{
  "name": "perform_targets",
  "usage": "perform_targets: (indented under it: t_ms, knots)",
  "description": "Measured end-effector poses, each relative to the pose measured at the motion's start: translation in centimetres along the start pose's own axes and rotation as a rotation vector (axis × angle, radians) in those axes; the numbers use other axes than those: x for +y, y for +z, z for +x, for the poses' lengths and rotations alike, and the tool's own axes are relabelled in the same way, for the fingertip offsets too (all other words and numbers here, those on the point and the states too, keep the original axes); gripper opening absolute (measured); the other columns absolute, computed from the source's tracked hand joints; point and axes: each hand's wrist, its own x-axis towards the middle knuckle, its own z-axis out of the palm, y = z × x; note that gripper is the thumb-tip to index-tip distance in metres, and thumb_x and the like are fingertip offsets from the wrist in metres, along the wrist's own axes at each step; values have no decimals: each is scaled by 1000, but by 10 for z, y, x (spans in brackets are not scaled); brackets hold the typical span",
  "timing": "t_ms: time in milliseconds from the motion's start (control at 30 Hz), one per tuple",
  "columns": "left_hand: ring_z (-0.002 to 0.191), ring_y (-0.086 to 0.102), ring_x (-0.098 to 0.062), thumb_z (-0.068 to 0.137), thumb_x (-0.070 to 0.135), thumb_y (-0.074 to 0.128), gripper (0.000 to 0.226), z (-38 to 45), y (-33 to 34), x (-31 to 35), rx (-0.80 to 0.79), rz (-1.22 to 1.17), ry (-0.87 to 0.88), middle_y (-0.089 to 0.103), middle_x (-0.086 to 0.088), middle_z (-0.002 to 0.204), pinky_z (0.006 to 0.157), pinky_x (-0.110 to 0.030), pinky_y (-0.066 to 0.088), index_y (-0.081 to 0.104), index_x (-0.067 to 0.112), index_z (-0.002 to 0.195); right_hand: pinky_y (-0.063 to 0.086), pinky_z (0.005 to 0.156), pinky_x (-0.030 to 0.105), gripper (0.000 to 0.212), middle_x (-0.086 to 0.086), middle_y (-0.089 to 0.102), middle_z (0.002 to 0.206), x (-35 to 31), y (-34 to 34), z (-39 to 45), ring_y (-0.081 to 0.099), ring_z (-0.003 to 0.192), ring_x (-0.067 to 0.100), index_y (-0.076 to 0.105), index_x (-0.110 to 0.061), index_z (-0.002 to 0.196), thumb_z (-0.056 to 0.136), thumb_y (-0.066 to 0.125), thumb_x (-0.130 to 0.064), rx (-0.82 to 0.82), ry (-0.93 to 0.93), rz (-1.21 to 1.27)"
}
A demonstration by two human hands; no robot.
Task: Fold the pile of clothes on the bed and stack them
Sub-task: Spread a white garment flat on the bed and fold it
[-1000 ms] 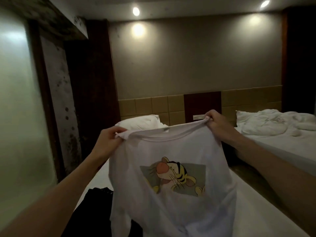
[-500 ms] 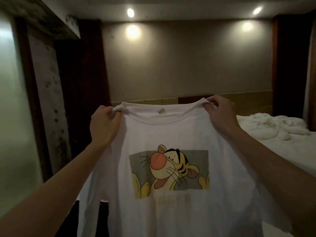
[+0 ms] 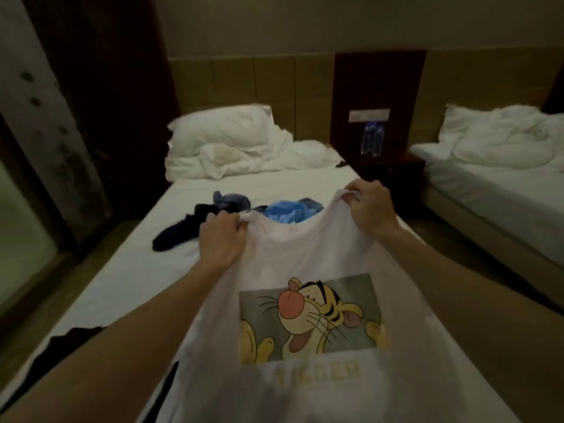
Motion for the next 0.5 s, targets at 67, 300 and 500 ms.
perform_targets:
  t_ms: [67, 300, 500]
  knots:
    - [95, 54, -33, 97, 24, 49, 23, 5, 63, -11, -72, -21, -17, 66, -10, 95, 79, -42, 41, 66, 13, 86, 45, 80, 35, 11, 16, 65, 90, 32, 53, 6, 58, 90, 30, 71, -11, 97, 93, 62, -17, -55, 29, -39]
    - [99, 51, -29, 100, 30, 47, 25, -1, 242, -52, -302, 85, 33, 65, -8, 101, 81, -38, 37, 67, 16, 98, 47, 85, 39, 15, 13, 63, 92, 141, 212, -17, 58, 89, 30, 69, -14, 100, 96, 56, -19, -232, 140, -181]
    - [89, 51, -28, 95, 26, 50, 15, -16, 281, -68, -270, 20, 40, 61, -9, 91, 80, -41, 39, 58, 13, 91, 39, 83, 42, 20, 13, 66, 104, 185, 257, -46, 54, 99, 32, 63, -11, 106, 100, 48, -23, -308, 69, -370]
